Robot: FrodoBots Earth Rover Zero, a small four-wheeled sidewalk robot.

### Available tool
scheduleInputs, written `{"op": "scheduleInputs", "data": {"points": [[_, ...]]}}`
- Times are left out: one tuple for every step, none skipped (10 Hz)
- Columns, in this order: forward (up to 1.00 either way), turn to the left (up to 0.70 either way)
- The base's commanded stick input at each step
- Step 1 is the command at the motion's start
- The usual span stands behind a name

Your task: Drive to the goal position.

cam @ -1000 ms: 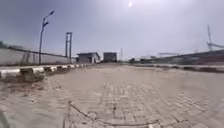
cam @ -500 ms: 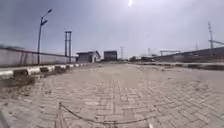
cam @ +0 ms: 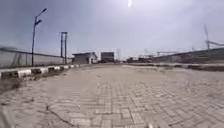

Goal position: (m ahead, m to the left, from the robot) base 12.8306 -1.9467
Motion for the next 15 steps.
{"op": "scheduleInputs", "data": {"points": [[1.0, 0.0], [1.0, 0.0], [1.0, 0.0], [1.0, 0.0], [1.0, 0.0], [1.0, 0.0], [1.0, -0.03], [1.0, -0.02], [1.0, 0.0], [1.0, 0.0], [1.0, 0.0], [1.0, 0.0], [1.0, 0.0], [1.0, 0.0], [1.0, 0.0]]}}
